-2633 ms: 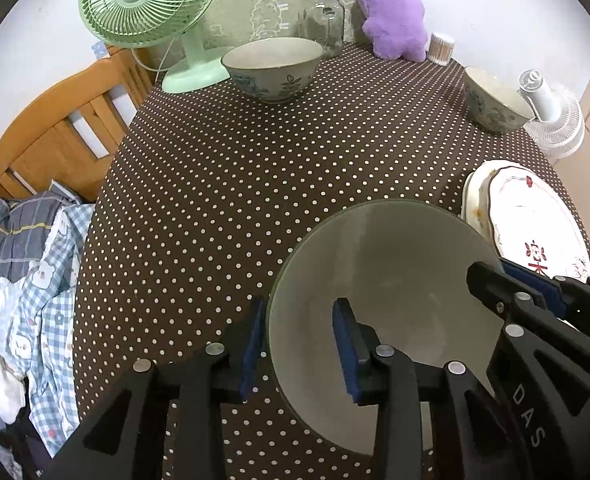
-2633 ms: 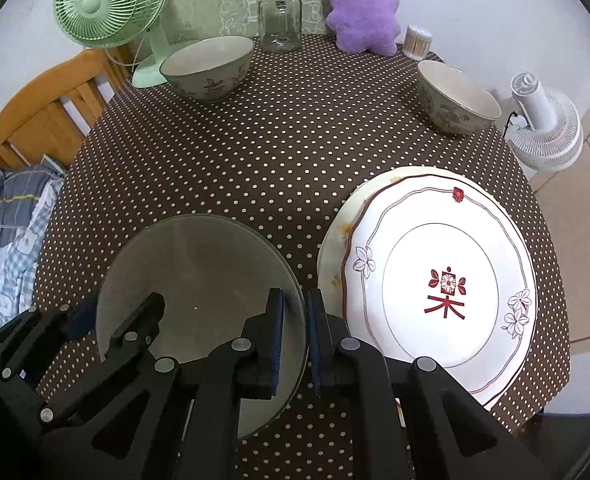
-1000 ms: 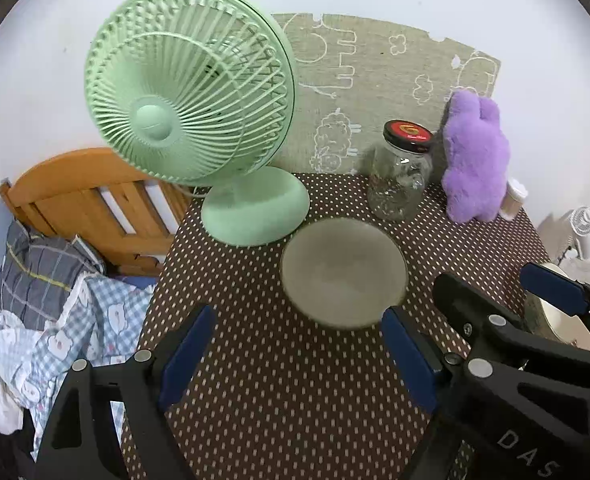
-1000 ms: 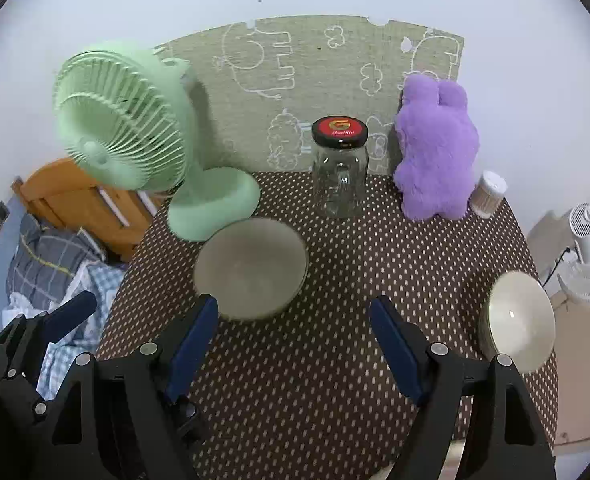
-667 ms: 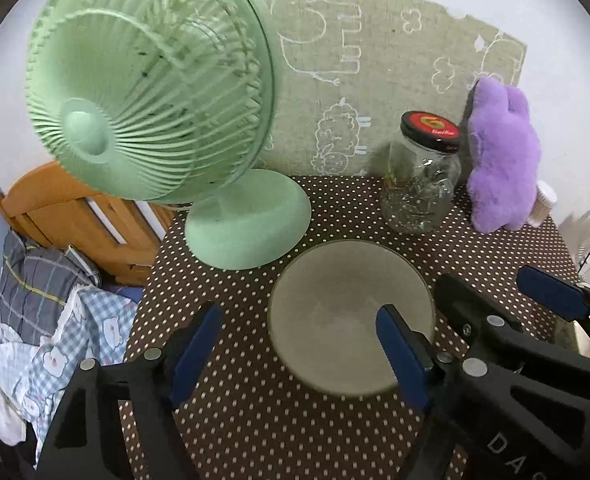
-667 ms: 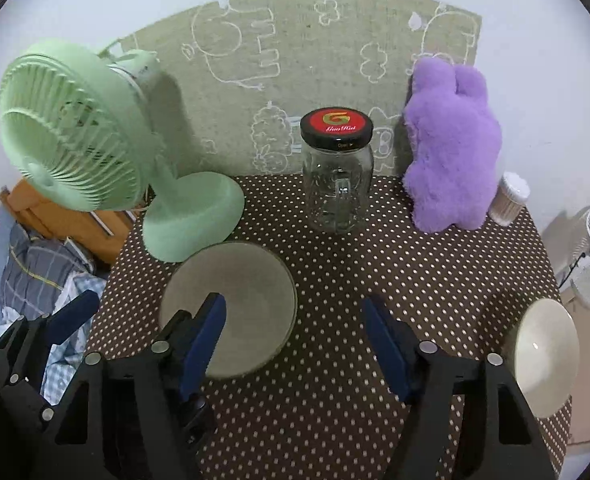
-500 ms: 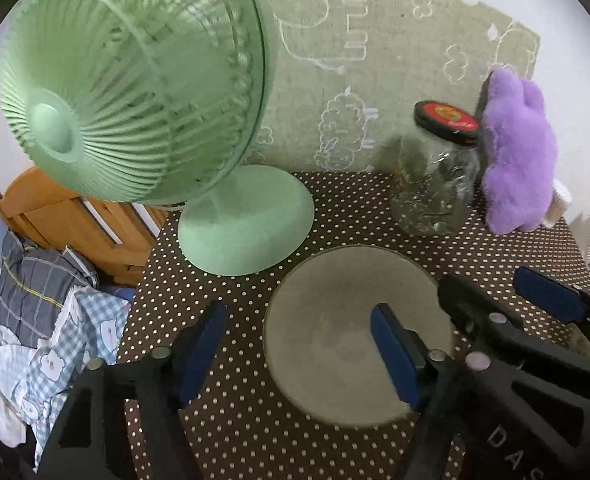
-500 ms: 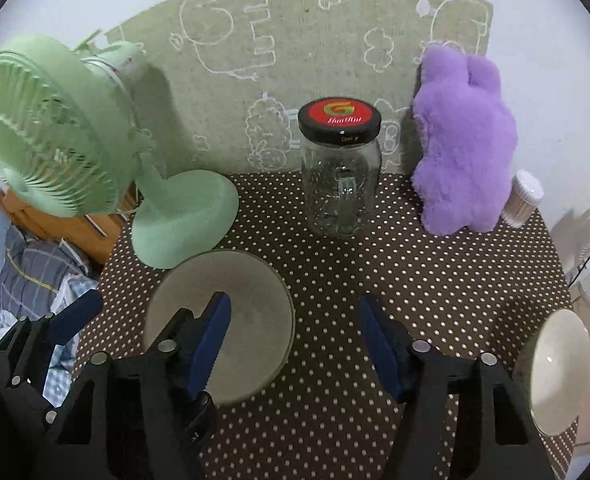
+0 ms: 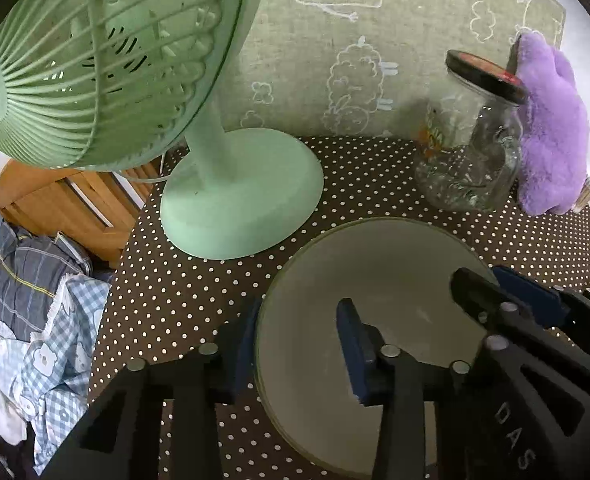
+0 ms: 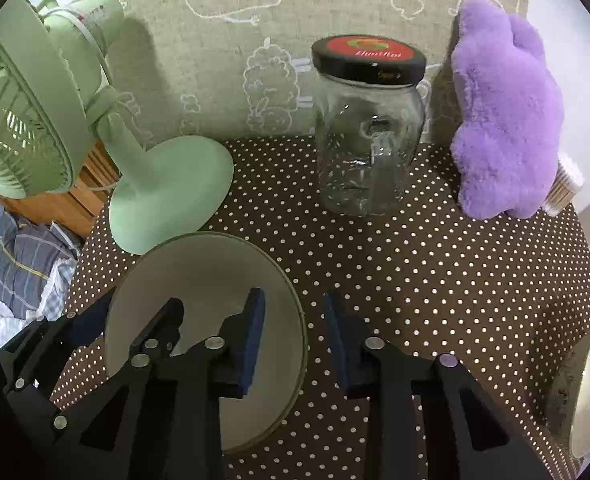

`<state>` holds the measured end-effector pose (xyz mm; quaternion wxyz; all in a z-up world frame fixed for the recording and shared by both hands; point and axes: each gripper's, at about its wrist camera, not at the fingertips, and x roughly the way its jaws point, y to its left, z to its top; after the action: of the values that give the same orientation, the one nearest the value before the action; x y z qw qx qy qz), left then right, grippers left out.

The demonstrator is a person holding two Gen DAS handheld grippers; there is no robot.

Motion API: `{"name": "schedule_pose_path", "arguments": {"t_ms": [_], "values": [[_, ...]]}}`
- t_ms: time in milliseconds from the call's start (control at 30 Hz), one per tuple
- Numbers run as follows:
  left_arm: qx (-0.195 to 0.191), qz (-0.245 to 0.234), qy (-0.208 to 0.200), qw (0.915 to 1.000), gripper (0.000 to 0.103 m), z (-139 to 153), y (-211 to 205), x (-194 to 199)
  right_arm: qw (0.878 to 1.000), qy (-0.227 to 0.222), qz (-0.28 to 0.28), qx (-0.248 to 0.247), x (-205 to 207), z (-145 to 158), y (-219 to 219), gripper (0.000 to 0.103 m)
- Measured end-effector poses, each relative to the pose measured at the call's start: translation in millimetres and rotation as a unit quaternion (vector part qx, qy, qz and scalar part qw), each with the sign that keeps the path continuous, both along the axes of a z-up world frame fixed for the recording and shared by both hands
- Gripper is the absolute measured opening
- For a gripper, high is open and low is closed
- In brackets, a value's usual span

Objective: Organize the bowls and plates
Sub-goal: 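Move both tools to the grey bowl by the green fan and grasp its rim, then lift the grey bowl with both tools and carry it toward the plate stack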

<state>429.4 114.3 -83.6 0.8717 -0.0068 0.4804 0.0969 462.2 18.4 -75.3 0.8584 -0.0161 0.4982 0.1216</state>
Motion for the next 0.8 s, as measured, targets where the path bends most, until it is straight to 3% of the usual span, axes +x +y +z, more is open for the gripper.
{"name": "schedule_pose_path", "arguments": {"t_ms": [33, 433, 800], "values": [[0.002, 0.000, 0.001, 1.0000, 0.033, -1.0, 0.5, 0.1, 1.000, 0.001, 0.000, -0.001, 0.9, -1.6, 1.0, 0.018], [-0.011, -0.010, 0.006, 0.9999, 0.033, -0.3, 1.3, -4.8, 1.000, -0.002, -0.002, -0.019, -3.4, 1.7, 3.2, 0.018], [-0.016, -0.025, 0.004, 0.9996, 0.033, 19.6, -15.5, -34.9, 1.000, -0.003, -0.018, -0.024, -38.3, 21.3, -14.1, 0.018]]}}
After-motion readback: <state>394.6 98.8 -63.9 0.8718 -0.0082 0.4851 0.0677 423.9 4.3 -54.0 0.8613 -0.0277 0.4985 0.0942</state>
